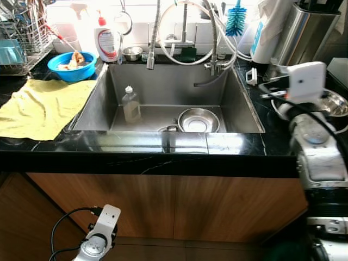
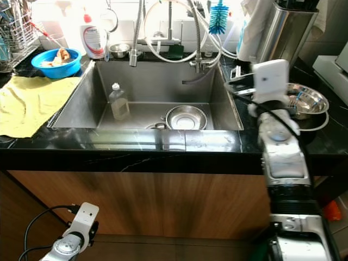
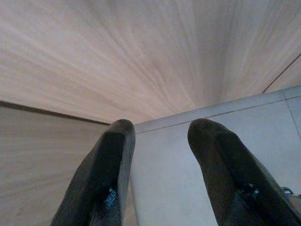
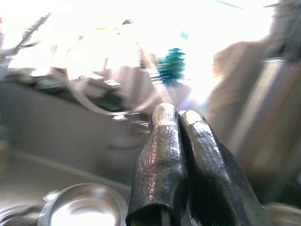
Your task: Kitchen organization
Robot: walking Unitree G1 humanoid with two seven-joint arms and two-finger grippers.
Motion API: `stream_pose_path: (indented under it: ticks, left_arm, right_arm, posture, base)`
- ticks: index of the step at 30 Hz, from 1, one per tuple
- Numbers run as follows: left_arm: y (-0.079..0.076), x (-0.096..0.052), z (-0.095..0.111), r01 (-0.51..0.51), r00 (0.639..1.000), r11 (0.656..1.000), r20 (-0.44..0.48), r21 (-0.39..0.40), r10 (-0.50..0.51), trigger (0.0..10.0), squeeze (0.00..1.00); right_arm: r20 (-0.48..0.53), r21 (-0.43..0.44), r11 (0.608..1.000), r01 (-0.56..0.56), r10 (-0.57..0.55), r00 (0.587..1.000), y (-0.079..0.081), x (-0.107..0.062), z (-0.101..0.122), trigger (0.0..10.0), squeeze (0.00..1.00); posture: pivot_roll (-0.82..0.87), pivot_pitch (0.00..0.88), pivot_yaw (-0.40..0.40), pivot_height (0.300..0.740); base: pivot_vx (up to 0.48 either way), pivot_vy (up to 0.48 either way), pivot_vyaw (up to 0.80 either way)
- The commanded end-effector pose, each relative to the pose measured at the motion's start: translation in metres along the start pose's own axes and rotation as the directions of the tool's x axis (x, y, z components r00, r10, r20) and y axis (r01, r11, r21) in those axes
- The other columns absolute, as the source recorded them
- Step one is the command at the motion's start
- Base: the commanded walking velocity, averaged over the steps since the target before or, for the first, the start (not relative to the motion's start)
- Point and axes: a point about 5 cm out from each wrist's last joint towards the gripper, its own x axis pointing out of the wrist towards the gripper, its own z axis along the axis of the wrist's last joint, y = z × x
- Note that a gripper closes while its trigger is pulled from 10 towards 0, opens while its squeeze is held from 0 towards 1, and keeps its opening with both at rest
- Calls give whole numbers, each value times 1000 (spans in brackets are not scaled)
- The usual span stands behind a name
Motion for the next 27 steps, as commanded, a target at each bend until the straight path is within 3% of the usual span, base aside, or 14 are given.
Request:
stream_pose_path:
  ticks: [1,3,4,16,27]
  left_arm:
    - [1,-1,-6,-9,1000,1000,-25,-1,9,10000,0]
    - [1,-2,-7,-11,1000,1000,-27,-1,11,10000,0]
    - [2,-2,-7,-12,1000,1000,-28,-1,12,10000,0]
    - [2,-2,-8,-9,999,1000,-31,-1,9,10000,0]
    - [2,-2,-9,-4,999,1000,-35,4,4,10000,0]
  right_arm:
    - [-11,25,998,-52,52,999,5,-1,-2,10000,0]
    - [-57,30,995,-93,95,994,11,-2,-11,10000,0]
    - [-84,74,990,-116,122,989,14,-4,-17,10000,0]
    - [-127,190,961,-203,229,965,27,-10,-33,10000,0]
    - [-199,258,953,-160,215,956,26,-13,-51,10000,0]
  posture:
    - [-49,0,0,740]
    - [-48,0,-2,740]
    - [-47,0,-2,740]
    - [-46,0,-1,740]
    - [-42,0,5,740]
  base:
    - [0,0,0]
    - [0,0,0]
    - [0,0,0]
    - [0,0,0]
    - [0,0,0]
